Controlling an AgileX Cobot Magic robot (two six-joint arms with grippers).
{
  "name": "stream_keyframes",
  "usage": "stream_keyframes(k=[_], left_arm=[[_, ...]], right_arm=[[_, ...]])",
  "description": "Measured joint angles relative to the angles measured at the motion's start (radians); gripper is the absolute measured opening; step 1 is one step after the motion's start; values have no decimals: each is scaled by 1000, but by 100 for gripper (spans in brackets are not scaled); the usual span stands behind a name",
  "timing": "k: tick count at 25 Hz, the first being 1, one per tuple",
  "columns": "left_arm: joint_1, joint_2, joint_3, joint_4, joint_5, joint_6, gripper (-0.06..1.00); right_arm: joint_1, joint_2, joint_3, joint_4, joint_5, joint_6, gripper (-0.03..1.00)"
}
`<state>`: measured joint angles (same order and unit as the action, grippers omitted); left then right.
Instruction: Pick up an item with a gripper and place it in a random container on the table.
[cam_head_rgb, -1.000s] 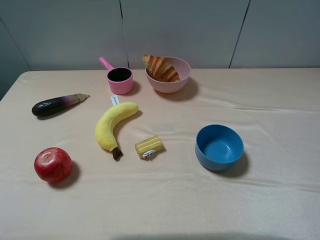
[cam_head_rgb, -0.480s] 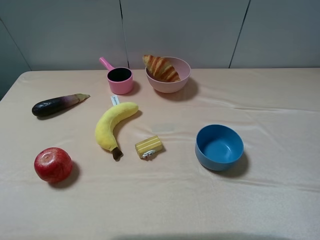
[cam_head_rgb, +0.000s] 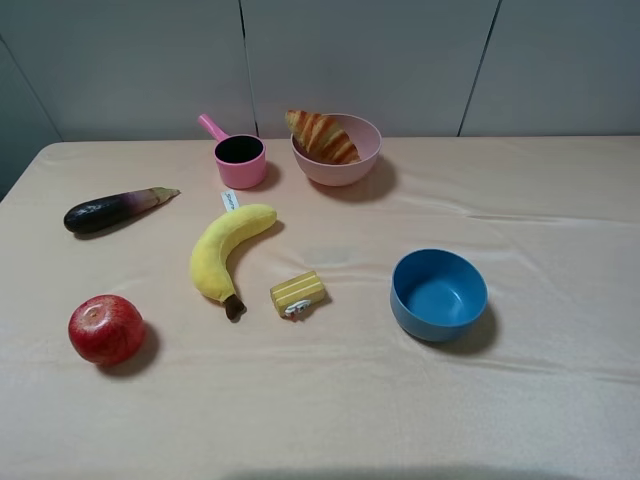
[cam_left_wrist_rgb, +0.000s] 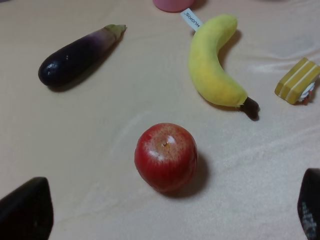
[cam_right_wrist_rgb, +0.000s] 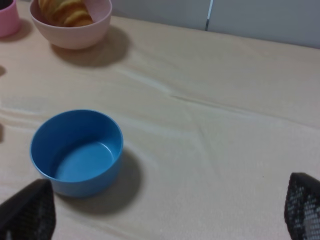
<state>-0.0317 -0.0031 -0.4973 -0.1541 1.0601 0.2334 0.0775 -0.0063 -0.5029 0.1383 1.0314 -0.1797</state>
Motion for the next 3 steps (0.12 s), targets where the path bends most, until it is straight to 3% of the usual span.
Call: stream_keyframes(k=[3], left_arm=[[0,0,0,0,0,0,99]], right_arm=[[0,0,0,0,0,0,69]])
